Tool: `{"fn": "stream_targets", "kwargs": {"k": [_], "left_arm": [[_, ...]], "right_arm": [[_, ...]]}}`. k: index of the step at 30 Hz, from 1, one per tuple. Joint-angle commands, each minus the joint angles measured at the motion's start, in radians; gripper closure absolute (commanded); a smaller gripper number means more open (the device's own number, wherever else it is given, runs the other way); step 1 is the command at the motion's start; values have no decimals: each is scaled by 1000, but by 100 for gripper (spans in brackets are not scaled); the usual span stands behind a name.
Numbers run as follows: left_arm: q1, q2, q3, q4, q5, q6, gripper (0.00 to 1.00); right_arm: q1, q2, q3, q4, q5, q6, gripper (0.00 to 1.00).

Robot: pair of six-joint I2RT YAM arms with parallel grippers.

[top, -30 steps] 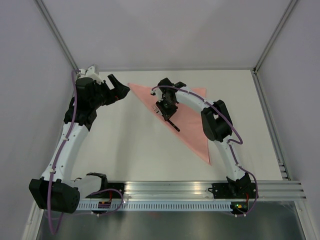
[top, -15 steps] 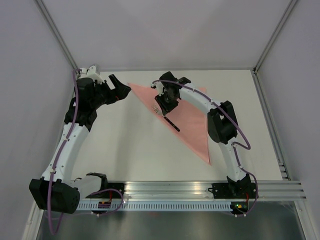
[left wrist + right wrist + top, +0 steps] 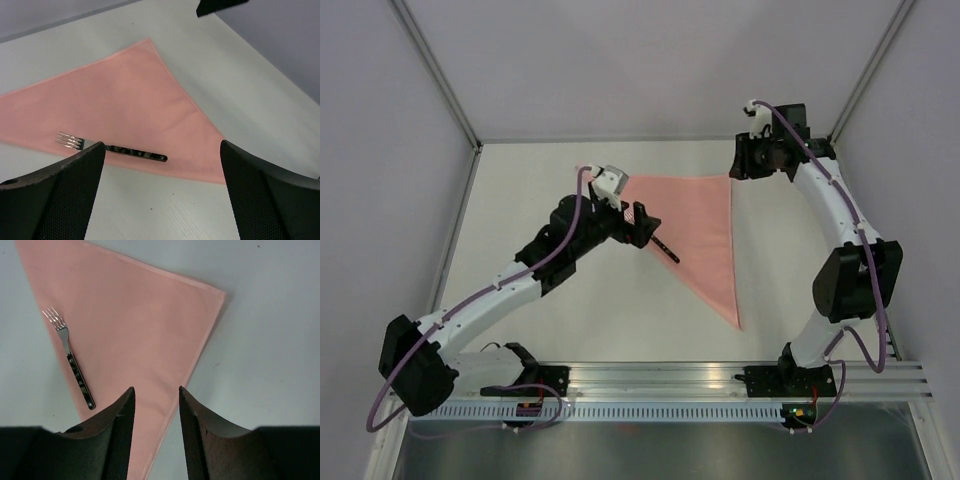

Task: Fold the napkin, place the utensils inside, and roll it up
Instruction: Place the fork on the napkin.

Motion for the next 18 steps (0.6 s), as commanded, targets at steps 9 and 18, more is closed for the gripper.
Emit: {"fn": "stream_targets", "kwargs": {"k": [9, 18], "left_arm": [[-429, 163, -166, 417, -291, 362, 1], [-675, 431, -76, 435, -467, 501, 4]], "right_arm": [[-253, -99, -124, 37, -200, 46, 53], [-259, -65, -134, 51, -197, 49, 54]]}}
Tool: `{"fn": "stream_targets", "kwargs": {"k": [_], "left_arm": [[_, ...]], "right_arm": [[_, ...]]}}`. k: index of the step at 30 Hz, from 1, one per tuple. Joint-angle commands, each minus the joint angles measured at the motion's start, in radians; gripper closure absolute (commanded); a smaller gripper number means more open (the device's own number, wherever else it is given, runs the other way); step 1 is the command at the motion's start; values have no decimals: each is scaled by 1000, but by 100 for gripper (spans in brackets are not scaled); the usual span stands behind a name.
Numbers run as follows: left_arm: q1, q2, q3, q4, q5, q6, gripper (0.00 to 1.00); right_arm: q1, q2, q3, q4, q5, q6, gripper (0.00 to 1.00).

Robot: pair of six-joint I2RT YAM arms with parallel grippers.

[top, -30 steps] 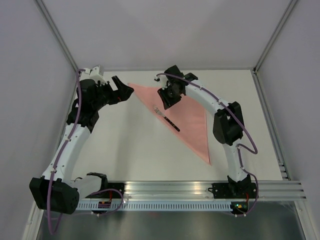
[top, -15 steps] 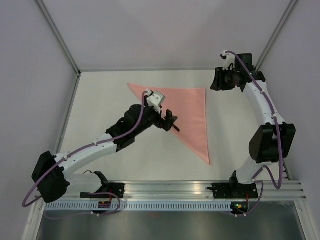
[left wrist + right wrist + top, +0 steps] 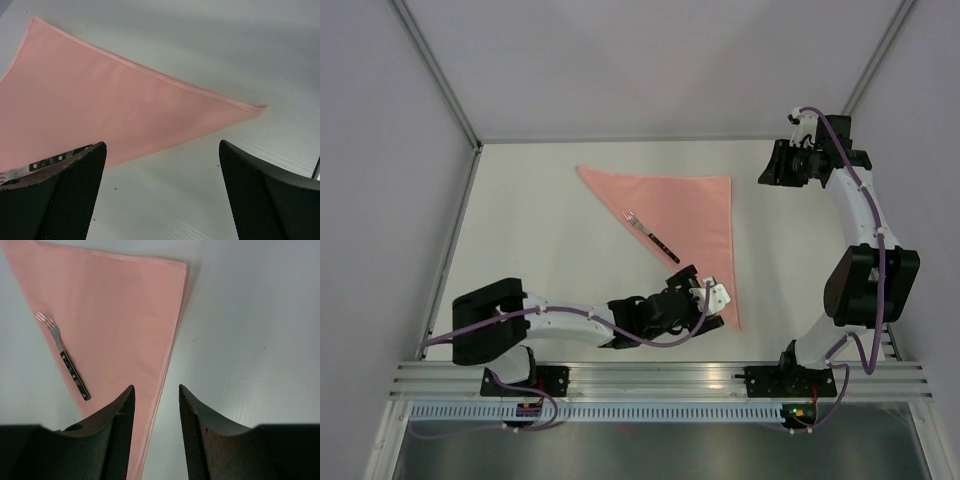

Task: Fold the napkin, place the utensils inside, and roll it up
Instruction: Place the fork on the napkin, then fold the napkin at the center of the board.

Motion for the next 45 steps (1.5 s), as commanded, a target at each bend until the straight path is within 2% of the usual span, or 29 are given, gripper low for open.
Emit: {"fn": "stream_targets", "kwargs": {"k": [1, 5, 17, 21, 24, 35, 45], "left_arm": [[-76, 90, 73, 82, -110, 127, 4], [-125, 225, 132, 118, -145, 159, 6], [-185, 376, 213, 175, -89, 230, 7], [-192, 414, 239, 163, -70, 227, 13], [-192, 439, 251, 162, -62, 219, 20], [-192, 492, 282, 160, -52, 210, 26], [-192, 521, 300, 145, -47, 209, 45]], "right_arm": [[1, 1, 0, 32, -24, 19, 54], [1, 1, -2, 32, -21, 19, 55], [-2, 4, 0, 33, -21, 19, 55], [0, 7, 0, 33, -21, 20, 55], [-2, 10, -2, 35, -23, 22, 55], [-2, 10, 0, 36, -23, 22, 55], [-2, 9, 0, 33, -24, 23, 56]]}}
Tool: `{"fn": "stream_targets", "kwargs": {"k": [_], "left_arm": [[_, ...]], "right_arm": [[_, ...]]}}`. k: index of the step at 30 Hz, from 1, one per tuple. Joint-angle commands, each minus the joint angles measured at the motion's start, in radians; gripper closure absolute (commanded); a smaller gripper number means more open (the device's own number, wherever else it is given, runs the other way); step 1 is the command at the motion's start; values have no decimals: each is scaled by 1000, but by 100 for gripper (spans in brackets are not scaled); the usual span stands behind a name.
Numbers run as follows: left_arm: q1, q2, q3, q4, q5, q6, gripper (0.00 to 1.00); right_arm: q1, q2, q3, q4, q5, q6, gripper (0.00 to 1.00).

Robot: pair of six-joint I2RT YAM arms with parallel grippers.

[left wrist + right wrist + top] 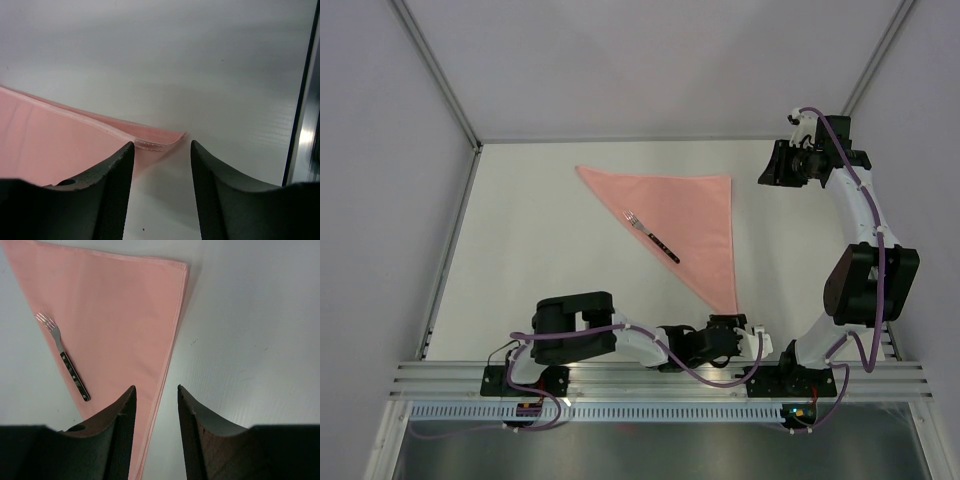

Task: Fold the napkin, place the utensils inside, and roll it up
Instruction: Fold the napkin at the center of the board.

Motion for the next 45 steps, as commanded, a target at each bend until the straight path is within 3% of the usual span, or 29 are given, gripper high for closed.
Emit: {"fn": "stream_targets", "kwargs": {"k": [1, 5, 16, 20, 32, 45], "left_arm": [[-5, 18, 37, 23, 17, 16, 46], [-4, 30, 45, 31, 3, 17, 51], [-1, 41, 86, 12, -12, 19, 79], [10, 32, 103, 0, -12, -1, 98], [77, -23, 131, -61, 32, -139, 98], [228, -141, 83, -104, 126, -406, 98]], "right_arm": [[-1, 0, 4, 28, -17, 24, 56], [-1, -2, 2, 28, -21, 24, 56], [-1, -2, 1, 26, -24, 24, 56], [-1, -2, 1, 26, -28, 24, 56], [-1, -3, 2, 20, -35, 19, 56], [-1, 3, 5, 15, -37, 16, 56]]}}
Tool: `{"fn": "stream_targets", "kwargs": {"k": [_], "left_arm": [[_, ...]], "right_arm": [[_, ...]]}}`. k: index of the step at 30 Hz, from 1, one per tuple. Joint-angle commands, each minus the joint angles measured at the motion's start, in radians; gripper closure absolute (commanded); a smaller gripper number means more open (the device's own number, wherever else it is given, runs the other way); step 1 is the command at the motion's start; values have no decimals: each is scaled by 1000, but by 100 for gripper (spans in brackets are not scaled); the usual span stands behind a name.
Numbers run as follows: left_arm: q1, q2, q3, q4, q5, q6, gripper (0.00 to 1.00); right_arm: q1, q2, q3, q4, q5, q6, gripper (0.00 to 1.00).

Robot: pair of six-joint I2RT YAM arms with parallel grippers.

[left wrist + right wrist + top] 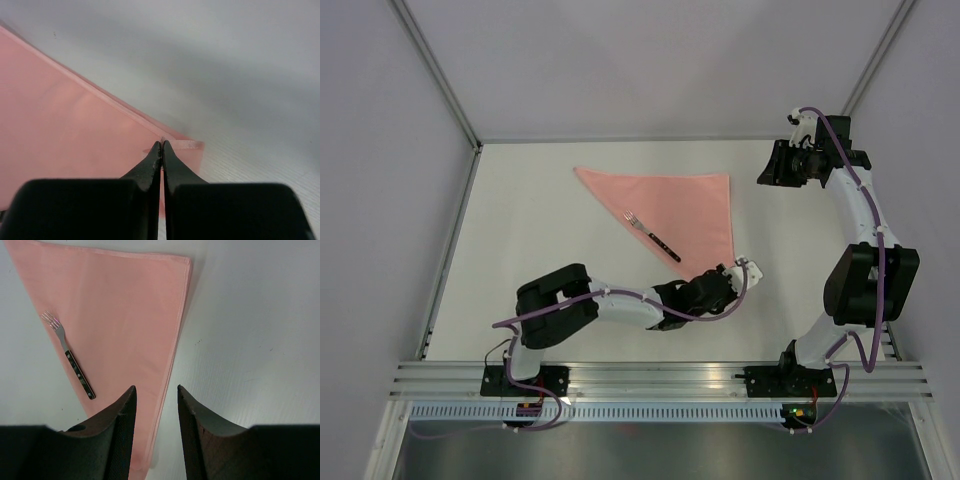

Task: Fold the napkin, place the utensils inside, and roll it up
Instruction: Fold the napkin at the center of the board.

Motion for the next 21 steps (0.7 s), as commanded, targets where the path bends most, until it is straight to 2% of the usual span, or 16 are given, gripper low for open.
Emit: {"fn": "stream_targets", "kwargs": {"k": [1, 12, 21], "left_arm": [[43, -79, -17, -2, 47, -139, 98], [239, -185, -109, -2, 90, -358, 98], [442, -222, -107, -97, 99, -460, 98]], "right_arm": [[-1, 3, 5, 16, -19, 11, 56], [-1, 6, 5, 13, -24, 13, 56], [0, 11, 5, 14, -27, 13, 56]]}}
